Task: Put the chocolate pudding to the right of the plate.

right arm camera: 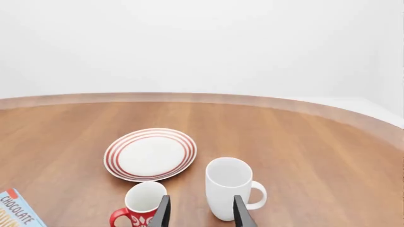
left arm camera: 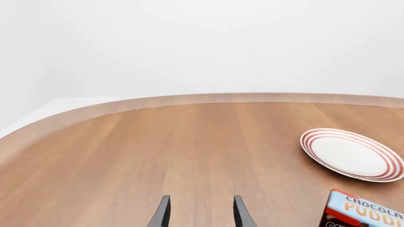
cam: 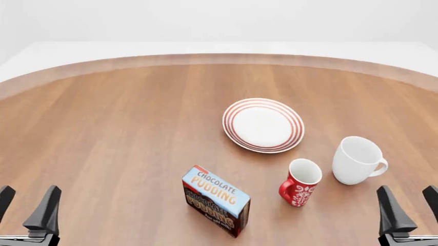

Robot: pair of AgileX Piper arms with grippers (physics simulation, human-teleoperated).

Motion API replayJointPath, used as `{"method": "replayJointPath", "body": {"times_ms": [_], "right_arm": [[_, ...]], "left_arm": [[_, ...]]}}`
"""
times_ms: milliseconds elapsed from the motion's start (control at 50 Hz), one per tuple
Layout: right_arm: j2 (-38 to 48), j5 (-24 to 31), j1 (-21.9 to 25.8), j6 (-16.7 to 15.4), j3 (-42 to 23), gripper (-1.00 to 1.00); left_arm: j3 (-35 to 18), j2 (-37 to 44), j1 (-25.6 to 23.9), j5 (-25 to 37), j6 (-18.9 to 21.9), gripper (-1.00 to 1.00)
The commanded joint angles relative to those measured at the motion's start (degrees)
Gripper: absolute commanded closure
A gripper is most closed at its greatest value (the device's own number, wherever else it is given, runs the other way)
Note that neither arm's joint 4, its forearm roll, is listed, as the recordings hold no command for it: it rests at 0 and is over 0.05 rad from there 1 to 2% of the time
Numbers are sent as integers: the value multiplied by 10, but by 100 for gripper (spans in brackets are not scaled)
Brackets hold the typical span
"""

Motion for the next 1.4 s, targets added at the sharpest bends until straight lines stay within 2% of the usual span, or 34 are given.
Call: {"method": "replayJointPath", "body": {"times_ms": [20,100,200,220,240,260,320,360,420,560,580,700,740,800,860,900,920,980,1020,1180,1200,1240,1400], "right_arm": [[2,5,-6,-10,-1,-100],[2,7,-10,-26,0,-100],[22,2,-3,-20,-5,-100],[26,25,2,-6,-28,-100],[25,26,2,-6,-29,-100],[67,38,22,-7,-63,-100],[109,69,49,6,-125,-100],[138,104,79,28,-184,-100],[200,150,129,0,-279,-100],[287,223,189,-25,-425,-100],[314,246,206,-38,-471,-100],[374,286,249,-76,-544,-100],[414,313,272,-91,-588,-100],[455,323,305,-111,-612,-100],[482,332,318,-113,-632,-100],[500,342,330,-134,-645,-100],[522,350,350,-131,-656,-100],[552,360,364,-138,-676,-100],[566,363,369,-152,-680,-100],[592,368,374,-167,-683,-100],[600,368,373,-179,-683,-100],[615,373,378,-170,-682,-100],[634,377,388,-170,-682,-100]], "left_arm": [[0,0,0,0,0,-100],[0,0,0,0,0,-100],[0,0,0,0,0,-100],[0,0,0,0,0,-100],[0,0,0,0,0,-100],[0,0,0,0,0,-100],[0,0,0,0,0,-100],[0,0,0,0,0,-100],[0,0,0,0,0,-100],[0,0,0,0,0,-100],[0,0,0,0,0,-100],[0,0,0,0,0,-100],[0,0,0,0,0,-100],[0,0,0,0,0,-100],[0,0,0,0,0,-100],[0,0,0,0,0,-100],[0,0,0,0,0,-100],[0,0,0,0,0,-100],[0,0,0,0,0,-100],[0,0,0,0,0,-100],[0,0,0,0,0,-100],[0,0,0,0,0,-100],[0,0,0,0,0,-100]]}}
